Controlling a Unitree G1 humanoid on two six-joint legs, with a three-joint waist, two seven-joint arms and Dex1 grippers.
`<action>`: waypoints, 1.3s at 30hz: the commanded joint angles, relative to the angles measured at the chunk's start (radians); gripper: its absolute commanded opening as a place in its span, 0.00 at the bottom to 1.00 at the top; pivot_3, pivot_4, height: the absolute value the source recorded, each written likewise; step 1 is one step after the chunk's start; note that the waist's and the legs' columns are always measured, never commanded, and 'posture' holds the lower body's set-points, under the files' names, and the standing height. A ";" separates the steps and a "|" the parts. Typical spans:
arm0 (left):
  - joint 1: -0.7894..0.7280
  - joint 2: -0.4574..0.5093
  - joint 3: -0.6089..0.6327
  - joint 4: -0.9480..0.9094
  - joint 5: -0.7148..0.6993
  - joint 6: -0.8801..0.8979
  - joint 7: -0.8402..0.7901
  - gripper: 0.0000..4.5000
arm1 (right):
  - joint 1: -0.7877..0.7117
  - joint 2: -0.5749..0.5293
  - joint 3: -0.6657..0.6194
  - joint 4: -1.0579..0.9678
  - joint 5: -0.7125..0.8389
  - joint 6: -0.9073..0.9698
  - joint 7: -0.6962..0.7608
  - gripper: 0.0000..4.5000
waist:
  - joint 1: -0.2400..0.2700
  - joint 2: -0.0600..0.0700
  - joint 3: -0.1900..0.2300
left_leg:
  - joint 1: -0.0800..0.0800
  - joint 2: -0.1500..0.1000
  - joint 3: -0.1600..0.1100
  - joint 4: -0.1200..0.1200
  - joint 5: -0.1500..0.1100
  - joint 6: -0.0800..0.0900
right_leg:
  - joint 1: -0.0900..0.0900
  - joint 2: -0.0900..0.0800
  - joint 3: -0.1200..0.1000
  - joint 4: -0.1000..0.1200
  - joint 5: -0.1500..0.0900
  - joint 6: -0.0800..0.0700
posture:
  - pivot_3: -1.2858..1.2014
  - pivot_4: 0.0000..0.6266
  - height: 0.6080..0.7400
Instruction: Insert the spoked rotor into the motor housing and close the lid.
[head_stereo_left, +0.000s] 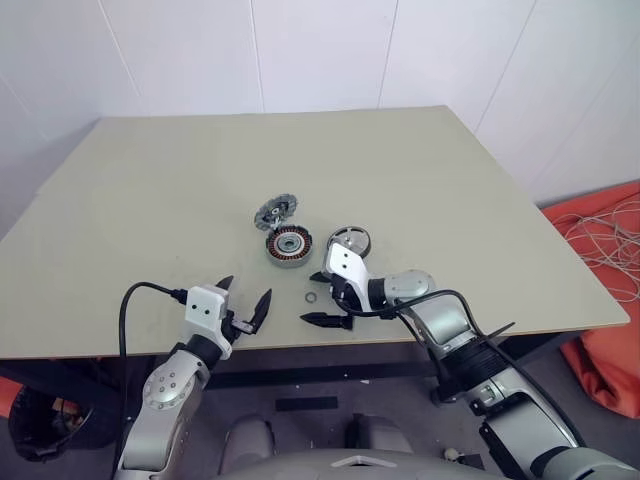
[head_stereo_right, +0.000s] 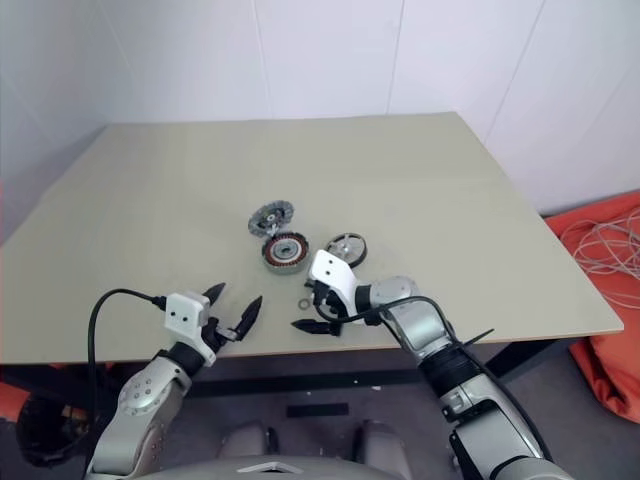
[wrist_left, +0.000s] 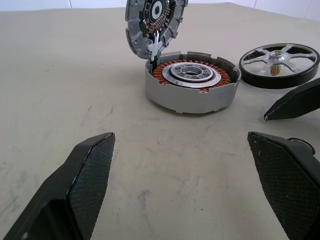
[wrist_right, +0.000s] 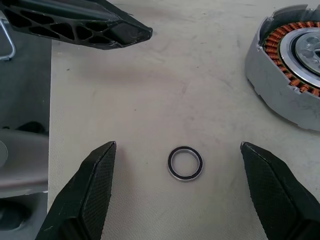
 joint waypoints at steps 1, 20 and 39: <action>-0.003 -0.005 0.010 -0.022 0.000 -0.018 0.007 1.00 | -0.027 -0.010 -0.012 -0.041 -0.001 0.011 0.003 0.99 | 0.000 0.000 0.000 | 0.000 0.000 0.000 0.000 0.000 0.000 | 0.000 0.000 0.000 0.000 0.000 0.000 | 0.52 0.00 1.00; -0.011 -0.007 0.003 -0.034 0.004 -0.008 0.005 1.00 | -0.014 -0.037 -0.016 -0.145 -0.004 0.108 -0.026 0.09 | 0.001 0.000 0.000 | 0.000 0.000 0.000 0.000 0.000 0.000 | 0.000 0.000 0.000 0.000 0.000 0.000 | 0.52 0.00 1.00; -0.017 -0.010 0.005 -0.032 -0.003 0.001 0.003 1.00 | -0.040 -0.020 0.005 -0.143 0.017 0.165 -0.001 0.76 | 0.001 0.000 0.000 | 0.000 0.000 0.000 0.000 0.000 0.000 | 0.000 0.000 0.000 0.000 0.000 0.000 | 0.52 0.00 1.00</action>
